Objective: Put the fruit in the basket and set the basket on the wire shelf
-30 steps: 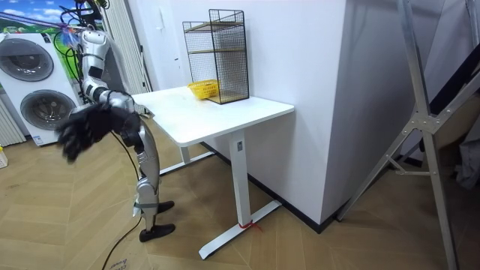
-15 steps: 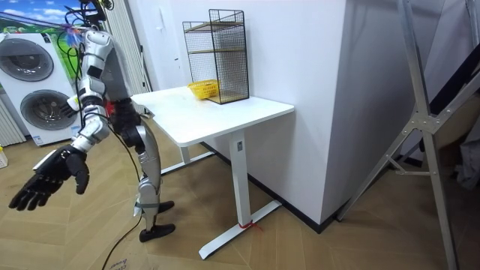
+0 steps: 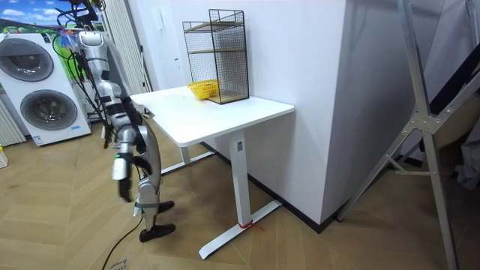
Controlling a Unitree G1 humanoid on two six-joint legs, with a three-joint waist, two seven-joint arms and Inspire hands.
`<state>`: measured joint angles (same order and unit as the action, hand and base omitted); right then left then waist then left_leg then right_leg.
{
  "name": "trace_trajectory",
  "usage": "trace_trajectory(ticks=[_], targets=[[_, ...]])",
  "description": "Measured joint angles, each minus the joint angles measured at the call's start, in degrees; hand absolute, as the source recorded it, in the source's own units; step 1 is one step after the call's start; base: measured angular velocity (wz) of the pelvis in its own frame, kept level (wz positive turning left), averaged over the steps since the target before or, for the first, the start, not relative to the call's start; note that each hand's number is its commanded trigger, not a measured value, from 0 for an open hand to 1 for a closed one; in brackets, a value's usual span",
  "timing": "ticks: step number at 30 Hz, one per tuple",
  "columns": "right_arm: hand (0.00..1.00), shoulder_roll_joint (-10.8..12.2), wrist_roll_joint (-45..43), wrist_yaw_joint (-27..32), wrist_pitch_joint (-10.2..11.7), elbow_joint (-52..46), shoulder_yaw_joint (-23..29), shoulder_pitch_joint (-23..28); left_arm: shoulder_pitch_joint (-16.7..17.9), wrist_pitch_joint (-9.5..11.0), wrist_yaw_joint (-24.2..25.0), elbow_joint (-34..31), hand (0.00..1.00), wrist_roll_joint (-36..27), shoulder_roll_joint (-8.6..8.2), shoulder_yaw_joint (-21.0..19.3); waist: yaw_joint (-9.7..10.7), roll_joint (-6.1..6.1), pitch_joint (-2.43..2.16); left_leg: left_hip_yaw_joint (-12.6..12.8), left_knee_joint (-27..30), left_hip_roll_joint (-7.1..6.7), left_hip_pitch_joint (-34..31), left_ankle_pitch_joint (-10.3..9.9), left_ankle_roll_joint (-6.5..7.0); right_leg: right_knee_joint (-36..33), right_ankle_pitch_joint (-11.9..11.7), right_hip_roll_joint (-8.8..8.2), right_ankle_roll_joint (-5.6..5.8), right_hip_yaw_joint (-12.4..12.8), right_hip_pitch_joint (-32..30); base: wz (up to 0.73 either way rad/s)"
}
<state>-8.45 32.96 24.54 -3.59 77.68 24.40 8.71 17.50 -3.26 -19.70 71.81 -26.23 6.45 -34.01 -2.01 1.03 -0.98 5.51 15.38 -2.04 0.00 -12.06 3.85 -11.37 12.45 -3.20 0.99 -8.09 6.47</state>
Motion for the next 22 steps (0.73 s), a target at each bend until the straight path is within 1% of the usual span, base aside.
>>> trace_trajectory(ticks=[1,2,3,4,5,6,7,8,9,11,13,15,18,20,22], targets=[[0.0,-0.14,-3.84,-2.11,-0.55,-0.44,-2.5,-1.02,-1.12,-0.78,2.14,-0.23,0.0,5.17,0.55,3.72,0.27,-0.01,0.23,-0.39,0.0,-0.03,0.44,0.0,0.02,0.74,-0.21,0.24,-0.07,-0.65,0.91,0.17],[0.0,-0.26,-6.75,-4.07,-1.06,-1.25,-5.14,-1.12,-2.81,-1.74,3.82,-0.77,0.0,9.82,1.15,7.46,0.47,0.02,0.25,-1.15,0.0,-0.23,0.55,0.0,0.0,1.01,-0.21,0.31,-0.06,-0.99,1.4,0.29],[0.0,-0.38,-8.87,-5.77,-1.36,-1.91,-6.53,-1.11,-4.03,-2.23,5.19,-2.03,0.0,13.62,1.15,10.11,0.68,0.02,0.25,-1.67,-0.12,-0.45,0.55,0.04,-0.07,1.48,-0.17,0.25,-0.02,-1.58,1.76,0.25],[0.0,-0.48,-9.54,-6.65,-1.46,-1.97,-7.58,-1.13,-4.27,-2.54,5.82,-2.7,0.0,15.37,1.14,11.38,0.66,0.01,0.25,-1.72,-0.27,-0.48,0.57,0.12,-0.05,1.71,-0.17,0.26,-0.02,-1.62,1.83,0.12],[0.0,-0.54,-11.57,-8.42,-1.65,-2.06,-10.04,-1.16,-4.91,-3.0,7.01,-4.35,0.0,18.84,1.14,14.05,0.72,0.09,0.3,-1.7,-0.73,-0.53,0.63,0.29,-0.08,1.7,-0.18,0.26,-0.03,-1.57,1.67,0.0],[0.0,-0.55,-12.75,-9.28,-1.88,-2.09,-11.24,-1.13,-5.12,-3.11,7.52,-5.21,0.0,20.59,1.14,15.42,0.82,0.15,0.37,-1.71,-0.84,-0.53,0.62,0.31,-0.09,1.72,-0.19,0.27,-0.04,-1.59,1.61,0.0],[0.0,-0.55,-15.65,-10.81,-2.39,-2.14,-13.31,-0.91,-5.68,-3.14,8.45,-6.46,0.0,23.77,1.13,17.53,0.91,0.12,0.61,-1.67,-0.92,-0.53,0.63,0.34,-0.12,1.77,-0.19,0.28,-0.05,-1.71,1.58,-0.04],[0.0,-0.53,-18.63,-11.98,-2.71,-2.16,-15.42,-0.7,-6.3,-3.18,9.26,-7.05,0.0,25.82,1.07,18.88,1.0,0.08,0.71,-1.56,-1.09,-0.54,0.62,0.33,-0.12,1.76,-0.19,0.28,-0.06,-1.83,1.59,-0.04],[0.0,-0.53,-20.06,-12.57,-2.8,-2.16,-16.3,-0.69,-6.67,-3.21,9.4,-7.1,0.0,26.43,1.07,19.63,1.14,0.06,0.78,-1.54,-1.27,-0.56,0.62,0.33,-0.12,1.81,-0.19,0.27,-0.06,-1.83,1.56,-0.05],[0.0,-0.52,-25.28,-14.03,-2.99,-2.16,-18.23,-0.61,-7.05,-3.15,10.37,-7.04,0.0,28.27,1.09,22.21,1.76,-0.04,1.17,-0.97,-2.0,-0.55,0.96,0.33,-0.12,1.82,-0.19,0.24,-0.05,-1.35,1.31,-0.13],[0.0,-0.47,-28.23,-14.71,-3.5,-2.1,-19.16,-0.62,-7.06,-3.2,10.56,-6.92,0.0,28.36,1.07,24.21,1.94,0.02,1.47,-0.91,-2.64,-0.57,1.31,0.33,-0.12,1.79,-0.19,0.24,-0.05,-1.34,1.27,-0.09],[0.0,-0.44,-31.65,-15.57,-4.0,-2.04,-19.91,-0.87,-6.8,-3.57,11.31,-6.23,0.0,28.66,1.09,25.96,1.92,0.09,1.5,-0.89,-2.75,-0.57,1.66,0.33,-0.12,1.75,-0.2,0.24,-0.04,-1.36,1.09,0.0],[0.0,-0.38,-33.75,-16.12,-4.02,-2.03,-20.85,-1.07,-6.09,-4.41,11.94,-5.39,0.0,29.67,1.17,27.97,1.87,0.24,1.62,-0.92,-2.8,-0.58,1.68,0.31,-0.12,1.75,-0.2,0.24,-0.05,-1.32,1.05,0.0],[0.0,-0.38,-35.46,-17.06,-3.98,-2.06,-20.98,-1.16,-5.36,-4.64,12.86,-5.38,0.0,30.5,1.16,28.65,1.81,0.29,1.63,-0.93,-2.82,-0.58,1.75,0.3,-0.12,1.75,-0.2,0.23,-0.05,-1.27,1.12,0.0],[0.0,-0.38,-36.82,-18.1,-4.01,-2.0,-21.95,-1.3,-4.87,-5.11,13.89,-5.37,0.0,30.86,1.18,28.64,1.59,0.36,1.72,-0.91,-2.94,-0.58,2.07,0.3,-0.12,1.74,-0.2,0.25,-0.05,-0.68,1.38,0.0]])
